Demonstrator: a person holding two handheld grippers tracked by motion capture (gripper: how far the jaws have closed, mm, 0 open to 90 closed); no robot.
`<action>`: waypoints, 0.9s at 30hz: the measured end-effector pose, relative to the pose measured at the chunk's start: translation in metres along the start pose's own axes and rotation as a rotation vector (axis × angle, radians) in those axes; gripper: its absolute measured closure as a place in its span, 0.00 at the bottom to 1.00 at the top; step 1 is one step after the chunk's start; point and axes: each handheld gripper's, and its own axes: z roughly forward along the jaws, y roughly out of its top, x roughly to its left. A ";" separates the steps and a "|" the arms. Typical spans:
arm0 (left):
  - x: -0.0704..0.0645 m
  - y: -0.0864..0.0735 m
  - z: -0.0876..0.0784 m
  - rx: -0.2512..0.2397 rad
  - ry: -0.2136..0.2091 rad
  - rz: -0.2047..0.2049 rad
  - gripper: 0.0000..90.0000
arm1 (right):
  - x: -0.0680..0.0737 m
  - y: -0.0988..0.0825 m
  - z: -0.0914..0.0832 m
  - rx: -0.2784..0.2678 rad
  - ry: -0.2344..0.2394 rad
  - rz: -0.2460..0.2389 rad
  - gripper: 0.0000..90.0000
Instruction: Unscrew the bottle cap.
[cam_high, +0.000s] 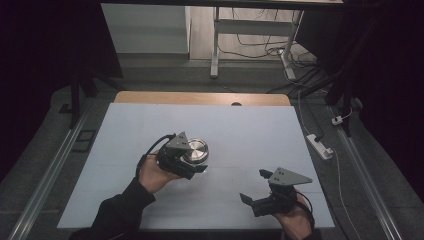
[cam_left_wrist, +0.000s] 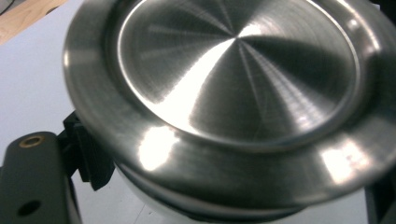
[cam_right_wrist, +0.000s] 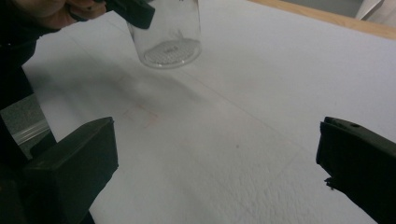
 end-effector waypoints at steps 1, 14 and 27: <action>-0.001 0.000 0.000 -0.003 0.000 -0.003 0.17 | 0.000 0.003 0.001 -0.004 0.004 -0.004 0.00; -0.003 0.001 0.002 0.008 -0.008 0.015 0.17 | 0.005 0.037 0.022 -0.027 0.065 -0.039 0.00; -0.005 0.000 0.004 0.010 -0.013 0.014 0.17 | 0.007 0.074 0.047 -0.028 0.084 -0.032 0.00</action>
